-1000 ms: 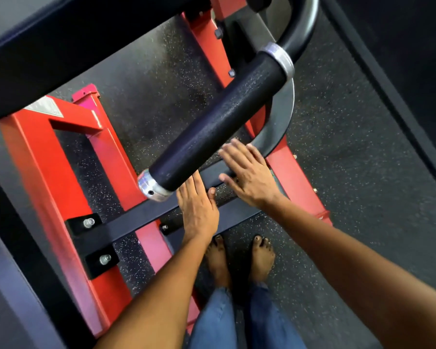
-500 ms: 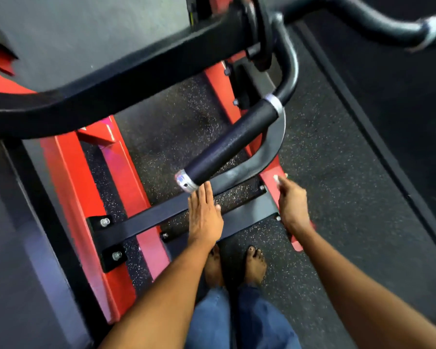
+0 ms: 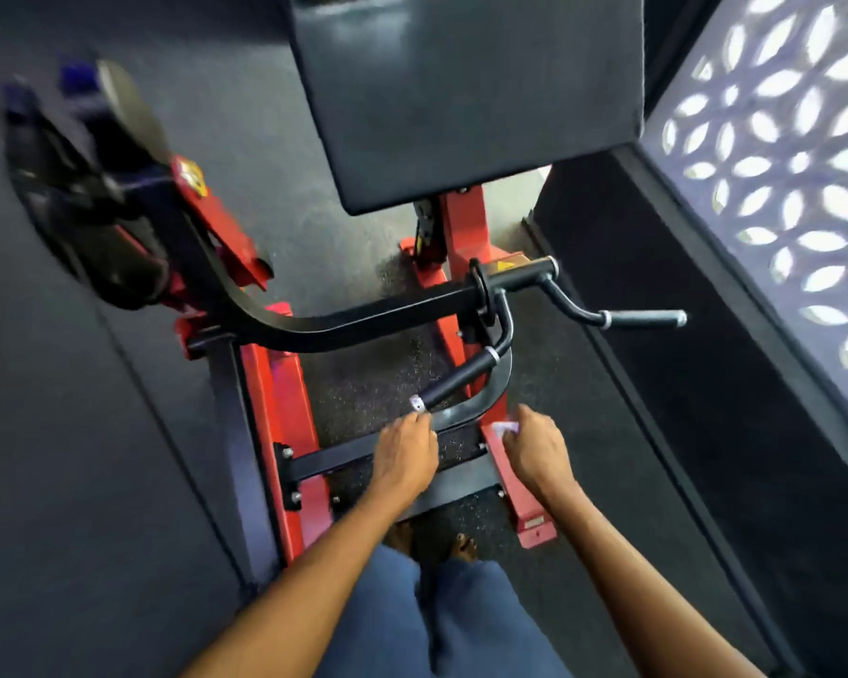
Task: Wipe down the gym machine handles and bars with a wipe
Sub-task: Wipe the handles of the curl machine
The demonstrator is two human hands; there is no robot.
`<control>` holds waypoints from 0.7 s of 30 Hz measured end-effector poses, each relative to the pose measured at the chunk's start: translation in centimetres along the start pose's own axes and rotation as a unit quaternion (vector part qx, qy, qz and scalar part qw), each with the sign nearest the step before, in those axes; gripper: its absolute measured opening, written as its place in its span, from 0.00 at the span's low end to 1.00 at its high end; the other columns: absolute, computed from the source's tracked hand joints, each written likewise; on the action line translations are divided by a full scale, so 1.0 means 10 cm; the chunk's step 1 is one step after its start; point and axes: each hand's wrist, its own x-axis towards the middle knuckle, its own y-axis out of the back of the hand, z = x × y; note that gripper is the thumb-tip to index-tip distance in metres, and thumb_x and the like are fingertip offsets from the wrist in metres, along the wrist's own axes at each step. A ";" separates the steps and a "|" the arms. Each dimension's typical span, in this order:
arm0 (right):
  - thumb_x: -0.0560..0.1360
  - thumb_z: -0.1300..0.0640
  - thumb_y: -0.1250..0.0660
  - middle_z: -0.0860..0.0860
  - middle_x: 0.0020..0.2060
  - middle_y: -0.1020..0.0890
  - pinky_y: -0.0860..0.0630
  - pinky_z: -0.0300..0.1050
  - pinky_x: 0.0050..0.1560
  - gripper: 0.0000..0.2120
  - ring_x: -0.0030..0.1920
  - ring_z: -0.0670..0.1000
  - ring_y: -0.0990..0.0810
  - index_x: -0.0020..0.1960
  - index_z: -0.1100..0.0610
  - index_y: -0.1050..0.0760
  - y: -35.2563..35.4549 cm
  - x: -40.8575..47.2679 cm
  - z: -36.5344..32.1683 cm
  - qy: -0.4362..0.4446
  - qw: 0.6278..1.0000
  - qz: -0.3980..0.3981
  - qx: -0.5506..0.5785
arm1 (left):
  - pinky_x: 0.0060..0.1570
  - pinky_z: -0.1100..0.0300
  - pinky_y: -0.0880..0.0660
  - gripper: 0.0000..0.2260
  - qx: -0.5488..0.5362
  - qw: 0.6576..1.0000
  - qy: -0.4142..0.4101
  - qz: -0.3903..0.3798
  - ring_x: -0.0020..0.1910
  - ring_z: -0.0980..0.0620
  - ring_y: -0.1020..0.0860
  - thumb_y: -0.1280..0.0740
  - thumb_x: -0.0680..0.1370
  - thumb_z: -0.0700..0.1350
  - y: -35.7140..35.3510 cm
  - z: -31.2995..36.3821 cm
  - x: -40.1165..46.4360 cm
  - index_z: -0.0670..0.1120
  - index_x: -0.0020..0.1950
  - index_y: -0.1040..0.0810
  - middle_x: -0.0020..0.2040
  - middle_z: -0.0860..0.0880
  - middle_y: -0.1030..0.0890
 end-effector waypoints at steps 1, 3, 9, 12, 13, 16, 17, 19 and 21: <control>0.73 0.62 0.39 0.63 0.42 0.21 0.33 0.50 0.41 0.05 0.45 0.64 0.24 0.40 0.59 0.33 0.14 -0.09 -0.14 0.017 1.000 0.016 -0.001 | 0.59 0.53 0.32 0.14 0.007 1.000 -0.007 0.014 0.60 0.46 0.24 0.44 0.82 0.45 0.17 0.04 -0.08 0.46 0.66 0.27 0.61 0.47 0.22; 0.73 0.61 0.37 0.63 0.39 0.21 0.36 0.49 0.38 0.07 0.42 0.64 0.25 0.38 0.59 0.33 0.39 -0.30 -0.41 0.061 0.997 0.056 0.011 | 0.58 0.52 0.32 0.14 0.012 0.999 -0.007 0.033 0.60 0.45 0.24 0.44 0.82 0.47 0.49 0.10 -0.27 0.47 0.64 0.26 0.61 0.47 0.22; 0.72 0.59 0.33 0.59 0.40 0.21 0.30 0.52 0.43 0.07 0.45 0.64 0.24 0.39 0.61 0.26 0.66 -0.50 -0.93 0.169 0.982 0.085 -0.010 | 0.58 0.53 0.31 0.14 0.001 0.993 0.038 0.108 0.61 0.45 0.24 0.43 0.82 0.48 1.08 0.11 -0.55 0.47 0.65 0.26 0.62 0.47 0.22; 0.72 0.59 0.33 0.60 0.40 0.21 0.31 0.52 0.43 0.06 0.45 0.64 0.23 0.40 0.62 0.24 0.71 -0.43 -1.10 0.178 0.980 0.083 -0.013 | 0.57 0.52 0.30 0.14 -0.018 0.991 0.051 0.119 0.60 0.44 0.23 0.43 0.81 0.48 1.26 0.08 -0.57 0.46 0.64 0.25 0.61 0.46 0.21; 0.72 0.58 0.33 0.60 0.41 0.21 0.31 0.51 0.44 0.06 0.46 0.63 0.23 0.40 0.62 0.24 0.73 -0.40 -1.16 0.184 0.979 0.085 -0.009 | 0.56 0.51 0.29 0.14 -0.021 0.990 0.061 0.128 0.59 0.44 0.23 0.42 0.81 0.48 1.29 0.05 -0.59 0.46 0.63 0.25 0.60 0.46 0.21; 0.73 0.57 0.35 0.57 0.44 0.21 0.33 0.50 0.46 0.05 0.50 0.62 0.24 0.43 0.59 0.23 0.84 -0.30 -1.34 0.221 0.973 0.058 -0.022 | 0.54 0.52 0.29 0.13 -0.038 0.981 0.105 0.159 0.58 0.43 0.23 0.42 0.82 0.49 1.46 0.07 -0.70 0.46 0.61 0.25 0.59 0.46 0.20; 0.73 0.58 0.36 0.56 0.45 0.20 0.34 0.49 0.46 0.05 0.50 0.61 0.24 0.44 0.59 0.23 0.88 -0.25 -1.40 0.238 0.969 0.055 -0.025 | 0.54 0.52 0.29 0.13 -0.041 0.977 0.121 0.172 0.58 0.43 0.22 0.42 0.82 0.49 1.50 0.07 -0.72 0.46 0.61 0.25 0.58 0.46 0.20; 0.73 0.58 0.36 0.56 0.45 0.20 0.37 0.48 0.44 0.04 0.50 0.61 0.24 0.43 0.58 0.24 0.93 -0.16 -1.51 0.274 0.960 0.045 -0.025 | 0.55 0.53 0.29 0.13 -0.047 0.969 0.153 0.190 0.58 0.45 0.23 0.42 0.82 0.49 1.55 0.08 -0.77 0.46 0.62 0.25 0.59 0.47 0.20; 0.74 0.57 0.36 0.56 0.45 0.20 0.36 0.48 0.45 0.04 0.51 0.60 0.24 0.43 0.58 0.25 0.96 -0.08 -1.59 0.307 0.951 0.023 -0.027 | 0.54 0.54 0.30 0.13 -0.051 0.958 0.182 0.214 0.57 0.45 0.22 0.42 0.82 0.49 1.60 0.12 -0.83 0.47 0.62 0.25 0.59 0.48 0.20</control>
